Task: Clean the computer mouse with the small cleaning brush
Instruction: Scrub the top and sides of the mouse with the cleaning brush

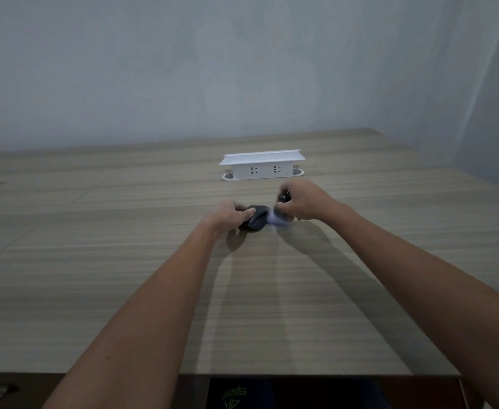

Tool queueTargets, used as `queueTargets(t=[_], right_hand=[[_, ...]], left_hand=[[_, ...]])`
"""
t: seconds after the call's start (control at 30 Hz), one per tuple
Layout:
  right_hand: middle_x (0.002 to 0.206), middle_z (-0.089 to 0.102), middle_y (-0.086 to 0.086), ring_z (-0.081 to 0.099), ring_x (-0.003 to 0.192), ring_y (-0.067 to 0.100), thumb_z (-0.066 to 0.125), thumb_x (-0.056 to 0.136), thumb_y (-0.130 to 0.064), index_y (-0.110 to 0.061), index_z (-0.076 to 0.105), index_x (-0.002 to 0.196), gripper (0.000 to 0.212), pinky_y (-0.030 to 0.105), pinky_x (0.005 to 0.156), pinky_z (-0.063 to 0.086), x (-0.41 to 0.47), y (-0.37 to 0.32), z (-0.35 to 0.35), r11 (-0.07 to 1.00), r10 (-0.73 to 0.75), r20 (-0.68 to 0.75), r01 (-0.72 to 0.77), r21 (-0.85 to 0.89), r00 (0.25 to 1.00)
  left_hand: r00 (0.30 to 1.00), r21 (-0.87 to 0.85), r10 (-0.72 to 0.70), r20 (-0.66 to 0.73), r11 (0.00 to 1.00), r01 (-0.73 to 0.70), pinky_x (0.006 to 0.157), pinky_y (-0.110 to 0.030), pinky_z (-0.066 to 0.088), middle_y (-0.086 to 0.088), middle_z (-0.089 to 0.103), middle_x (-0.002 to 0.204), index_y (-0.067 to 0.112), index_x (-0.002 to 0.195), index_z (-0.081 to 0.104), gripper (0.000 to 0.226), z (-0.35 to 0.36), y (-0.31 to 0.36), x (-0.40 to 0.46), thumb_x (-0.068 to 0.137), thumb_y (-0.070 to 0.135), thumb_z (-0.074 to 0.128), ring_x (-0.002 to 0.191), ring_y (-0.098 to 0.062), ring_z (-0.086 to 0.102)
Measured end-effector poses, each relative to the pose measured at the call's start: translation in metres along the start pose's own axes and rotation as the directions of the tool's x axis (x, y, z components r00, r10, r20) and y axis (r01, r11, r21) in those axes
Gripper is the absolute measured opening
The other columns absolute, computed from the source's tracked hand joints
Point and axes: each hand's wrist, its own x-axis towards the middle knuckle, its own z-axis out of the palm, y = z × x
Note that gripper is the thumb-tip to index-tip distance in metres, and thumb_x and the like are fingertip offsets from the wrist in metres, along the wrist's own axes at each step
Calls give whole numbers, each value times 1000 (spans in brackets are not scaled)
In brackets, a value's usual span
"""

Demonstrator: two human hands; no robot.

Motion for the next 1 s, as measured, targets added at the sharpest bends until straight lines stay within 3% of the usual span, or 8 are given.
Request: queueTargets(t=[0.07,0.17,0.23,0.37,0.53,0.67,0.83,1.0], right_hand=[[80,74,9,66,66,23,68,83,-17,-4,70,88,13,28,58,50,1,0,0,1000,12,-74,-14,-21,997],[63,73,4,60,45,14,71,88,-21,-5,72,88,16,23,52,49,-4,-10,-6,976,-64,95,42,215,993],[65,75,6,61,46,14,70,90,-21,-5,72,90,16,25,56,52,-4,-10,-4,979,-83,164,49,199,983],[65,73,7,61,48,12,66,84,-11,3,70,86,15,32,58,59,4,2,6,993,53,-97,-42,112,994],[61,70,5,57,43,10,69,92,-18,4,71,92,21,17,41,38,-8,2,4,910,41,171,-107,401,984],[64,71,6,63,47,11,66,87,-14,2,68,92,17,24,52,55,0,8,8,975,92,-115,-66,212,989],[60,71,4,62,46,14,67,90,-18,-2,69,91,17,19,43,43,-4,-11,0,949,-4,119,-34,315,993],[74,71,9,70,66,28,63,87,-14,-2,64,89,12,41,65,61,0,-8,3,994,35,-171,-16,110,985]], left_hand=[[1000,9,-1,1,1000,1,78,-32,45,-13,71,102,4,114,74,32,0,1,0,98,28,60,87,-21,58],[1000,-6,-7,7,1000,7,75,-33,46,-18,72,105,3,112,74,32,-1,0,1,97,28,61,87,-24,58],[1000,-20,-6,10,1000,6,68,-30,45,-14,68,98,2,112,73,31,-1,0,0,98,27,61,86,-25,57],[1000,-26,-12,0,1000,12,79,-31,46,-11,70,103,6,116,73,31,0,0,-1,98,28,61,90,-21,59],[1000,-2,-8,2,1000,8,70,-32,42,-13,67,95,3,112,74,32,-2,-1,-2,98,28,60,80,-23,54],[1000,-34,-11,4,999,11,74,-32,44,-16,70,100,2,115,73,32,-1,0,-3,98,26,61,85,-23,57],[1000,-45,-1,3,999,1,75,-33,43,-12,68,97,2,112,74,31,-1,0,-3,98,25,61,87,-22,56],[1000,-28,-15,2,999,15,80,-34,47,-15,72,109,3,117,72,33,-2,2,-4,98,28,60,91,-22,59]])
